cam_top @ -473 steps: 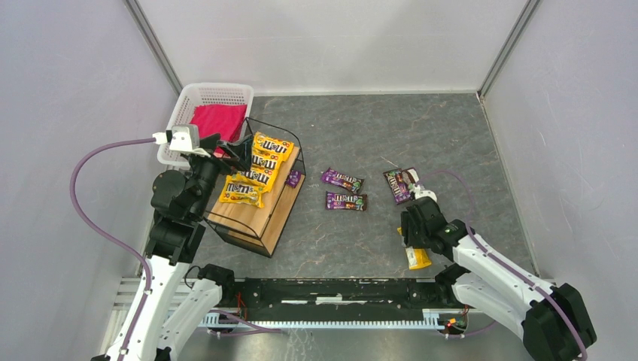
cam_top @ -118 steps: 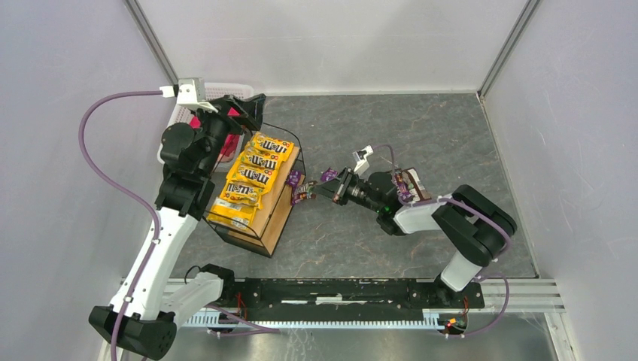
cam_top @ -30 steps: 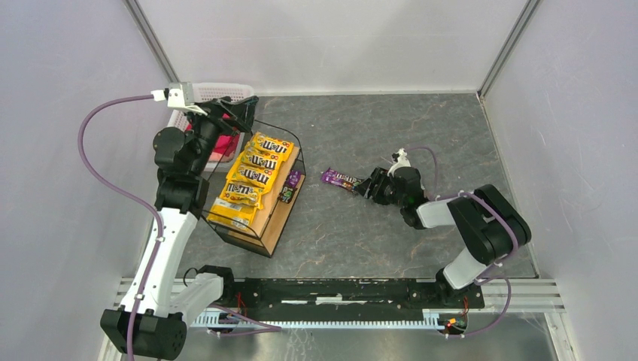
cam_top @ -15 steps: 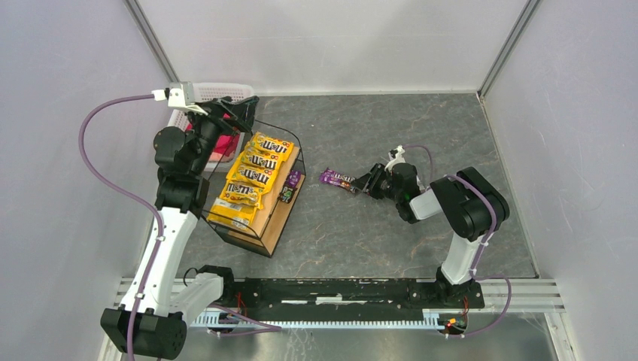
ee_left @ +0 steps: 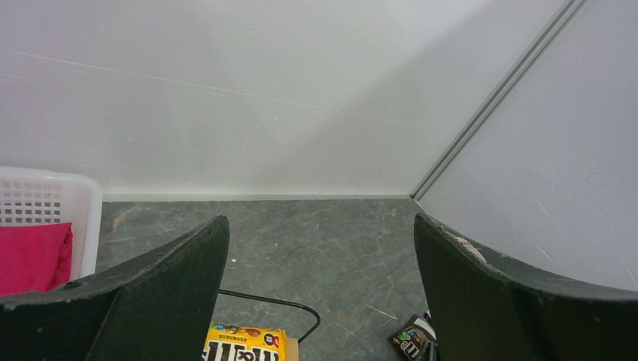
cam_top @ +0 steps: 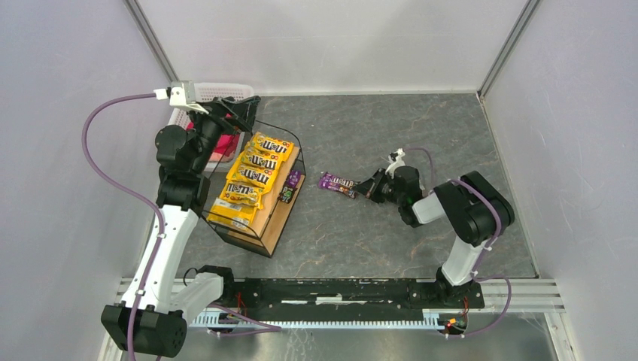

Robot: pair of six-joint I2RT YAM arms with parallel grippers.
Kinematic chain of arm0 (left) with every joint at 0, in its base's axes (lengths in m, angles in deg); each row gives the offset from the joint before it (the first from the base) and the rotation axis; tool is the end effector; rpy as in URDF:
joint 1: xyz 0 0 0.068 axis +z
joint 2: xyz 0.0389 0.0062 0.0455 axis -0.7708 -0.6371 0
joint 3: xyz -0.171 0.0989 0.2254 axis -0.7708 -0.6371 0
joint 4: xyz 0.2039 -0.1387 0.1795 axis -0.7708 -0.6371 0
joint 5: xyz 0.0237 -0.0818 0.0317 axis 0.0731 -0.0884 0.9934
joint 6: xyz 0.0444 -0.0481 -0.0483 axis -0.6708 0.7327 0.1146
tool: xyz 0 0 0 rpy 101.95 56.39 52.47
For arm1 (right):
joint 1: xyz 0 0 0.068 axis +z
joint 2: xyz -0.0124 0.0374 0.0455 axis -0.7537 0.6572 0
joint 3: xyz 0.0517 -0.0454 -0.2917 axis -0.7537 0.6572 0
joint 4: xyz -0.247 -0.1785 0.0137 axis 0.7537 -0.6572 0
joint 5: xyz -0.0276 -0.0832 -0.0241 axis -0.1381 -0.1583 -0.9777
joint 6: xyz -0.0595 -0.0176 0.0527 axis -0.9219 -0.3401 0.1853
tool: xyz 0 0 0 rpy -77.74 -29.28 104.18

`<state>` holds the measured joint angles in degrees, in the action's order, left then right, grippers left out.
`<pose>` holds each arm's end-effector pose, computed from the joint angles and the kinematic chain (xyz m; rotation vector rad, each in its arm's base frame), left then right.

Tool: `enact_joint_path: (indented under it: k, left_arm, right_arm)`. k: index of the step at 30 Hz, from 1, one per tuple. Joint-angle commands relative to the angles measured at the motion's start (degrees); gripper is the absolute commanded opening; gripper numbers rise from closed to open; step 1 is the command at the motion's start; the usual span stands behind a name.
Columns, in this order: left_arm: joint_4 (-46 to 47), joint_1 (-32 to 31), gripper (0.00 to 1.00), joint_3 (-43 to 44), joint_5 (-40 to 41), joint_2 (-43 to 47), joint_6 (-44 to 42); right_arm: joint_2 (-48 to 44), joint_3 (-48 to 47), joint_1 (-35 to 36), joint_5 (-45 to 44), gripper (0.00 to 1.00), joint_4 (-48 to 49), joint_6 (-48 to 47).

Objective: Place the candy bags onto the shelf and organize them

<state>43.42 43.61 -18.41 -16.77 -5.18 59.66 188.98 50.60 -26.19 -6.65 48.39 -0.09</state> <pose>0.2795 -0.0503 0.4570 -0.0319 1.3765 -0.6577 0.2968 0.1524 0.0834 0.3267 2.1431 1.2004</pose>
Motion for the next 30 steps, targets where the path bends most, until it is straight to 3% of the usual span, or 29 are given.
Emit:
enact_joint_path:
  k: [1,5,14,30]
  left_arm:
    - [3.2,0.3,0.97,-0.4,-0.8,0.0,2.3]
    - [3.2,0.3,0.97,-0.4,-0.7,0.1,2.5]
    - [3.5,0.2,0.97,-0.7,-0.3,0.9,2.5]
    - [3.0,-0.3,0.98,-1.0,1.1,1.6,1.3]
  right_arm:
    - [-7.2,4.2,0.3,5.0,0.0,6.0,2.6]
    - [-13.5,7.9,2.4,5.5,0.0,3.1,2.8]
    - [-20.7,4.1,18.1,-3.4,0.0,-3.4,4.3]
    - [7.1,-20.8,32.1,-20.4,0.0,1.3,11.9]
